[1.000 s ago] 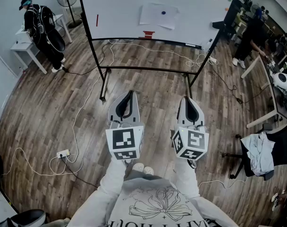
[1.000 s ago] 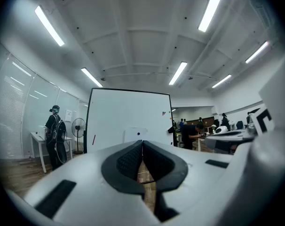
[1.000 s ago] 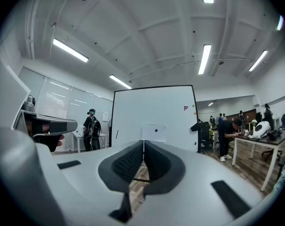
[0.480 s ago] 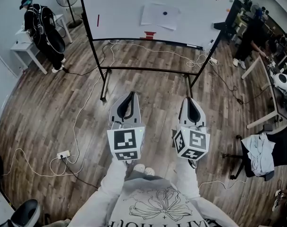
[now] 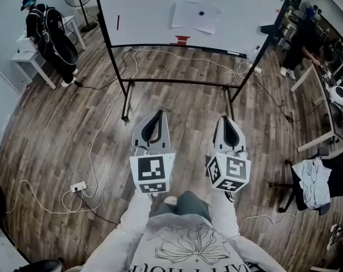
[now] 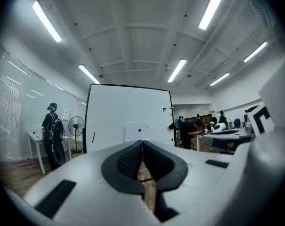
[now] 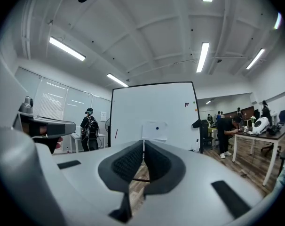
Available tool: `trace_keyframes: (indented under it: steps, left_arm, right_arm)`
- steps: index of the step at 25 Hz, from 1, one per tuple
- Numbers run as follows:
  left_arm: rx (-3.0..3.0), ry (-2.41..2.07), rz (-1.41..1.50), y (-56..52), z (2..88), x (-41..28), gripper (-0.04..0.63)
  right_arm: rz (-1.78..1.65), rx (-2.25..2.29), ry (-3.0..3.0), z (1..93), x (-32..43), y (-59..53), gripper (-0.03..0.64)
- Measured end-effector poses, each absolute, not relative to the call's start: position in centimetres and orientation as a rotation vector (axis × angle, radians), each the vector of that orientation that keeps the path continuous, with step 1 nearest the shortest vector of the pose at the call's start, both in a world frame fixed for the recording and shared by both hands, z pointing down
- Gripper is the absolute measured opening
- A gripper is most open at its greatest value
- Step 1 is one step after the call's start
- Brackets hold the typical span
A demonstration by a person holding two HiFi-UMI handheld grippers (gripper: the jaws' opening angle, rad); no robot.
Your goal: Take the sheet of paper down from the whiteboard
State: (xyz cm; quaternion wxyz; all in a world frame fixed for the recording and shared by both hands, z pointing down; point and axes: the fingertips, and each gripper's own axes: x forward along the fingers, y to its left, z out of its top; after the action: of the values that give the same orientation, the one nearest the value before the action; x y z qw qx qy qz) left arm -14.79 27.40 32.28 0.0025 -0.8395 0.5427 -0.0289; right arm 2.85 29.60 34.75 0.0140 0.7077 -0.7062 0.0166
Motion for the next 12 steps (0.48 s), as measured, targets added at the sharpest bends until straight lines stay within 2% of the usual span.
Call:
trace_keyframes:
  steps: [12]
  left_arm:
    - [-2.643,1.722,-0.123,20.6,33.9,-12.8,0.005]
  right_arm:
    - [0.066,2.177,-2.201,35.7,4.8,22.7,0.009]
